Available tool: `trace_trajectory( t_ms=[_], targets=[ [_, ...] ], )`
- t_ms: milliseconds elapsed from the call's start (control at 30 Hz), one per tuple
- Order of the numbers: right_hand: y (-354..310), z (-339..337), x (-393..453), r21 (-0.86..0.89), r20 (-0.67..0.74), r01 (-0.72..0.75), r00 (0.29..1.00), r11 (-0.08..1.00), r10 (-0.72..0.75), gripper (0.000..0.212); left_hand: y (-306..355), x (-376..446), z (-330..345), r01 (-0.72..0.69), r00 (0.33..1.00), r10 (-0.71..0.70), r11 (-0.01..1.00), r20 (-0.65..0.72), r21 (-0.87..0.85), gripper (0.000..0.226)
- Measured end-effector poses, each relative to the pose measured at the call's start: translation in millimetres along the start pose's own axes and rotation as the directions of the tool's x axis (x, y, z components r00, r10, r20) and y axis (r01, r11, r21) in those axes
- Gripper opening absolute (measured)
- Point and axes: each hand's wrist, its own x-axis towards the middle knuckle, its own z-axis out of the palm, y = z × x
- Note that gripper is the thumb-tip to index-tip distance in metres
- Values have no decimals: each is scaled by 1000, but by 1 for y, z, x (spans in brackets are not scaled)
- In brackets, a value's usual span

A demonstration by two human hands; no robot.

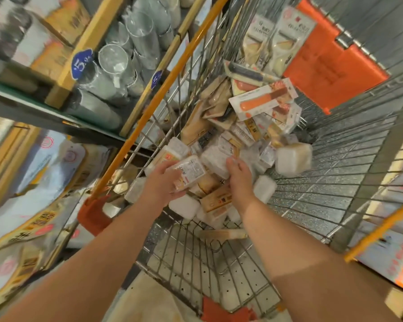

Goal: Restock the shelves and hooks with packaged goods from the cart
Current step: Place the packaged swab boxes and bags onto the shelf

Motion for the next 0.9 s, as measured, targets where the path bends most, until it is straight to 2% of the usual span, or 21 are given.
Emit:
trace_trajectory(
  t_ms=[100, 167, 233, 333, 433, 533, 633, 767, 800, 900],
  targets=[
    [-18, -19, -17, 132, -2, -53, 999, 990, 53, 12, 4, -5, 4, -42, 999, 41, 999, -7, -16, 17],
    [-32, -29, -30, 211, 35, -152, 988, 966, 148, 9, 5, -6, 5, -58, 998, 58, 998, -18, -1, 13],
    [-40, -36, -40, 239, 117, -192, 979, 952, 168, 10, 5, -8, 5, -72, 997, 73, 997, -33, 19, 10],
    [-46, -36, -51, 136, 190, -130, 976, 982, 103, 15, 3, -12, 8, -75, 997, 75, 997, -7, 28, 5],
    [-49, -26, -60, -40, 248, -33, 968, 999, 42, 28, -1, -21, 15, -47, 985, 37, 997, 167, 57, 8],
    [-51, -23, -68, -108, 297, 49, 955, 993, -15, 4, -6, -26, 18, -38, 970, 20, 997, 243, 70, 11],
    [-50, -29, -73, -212, 371, 133, 927, 968, -46, 11, -8, -23, 15, -60, 971, 37, 994, 237, 93, 27],
    [-39, -36, -76, -295, 510, 290, 854, 910, -107, 85, -9, -21, 5, -74, 973, 43, 989, 227, 127, 29],
    [-38, -36, -77, -313, 527, 337, 839, 888, -133, 90, -9, -22, 4, -71, 971, 39, 989, 234, 129, 25],
    [-41, -34, -82, -350, 517, 385, 840, 854, -167, 75, -11, -23, 3, -62, 964, 34, 993, 263, 99, 17]
  ],
)
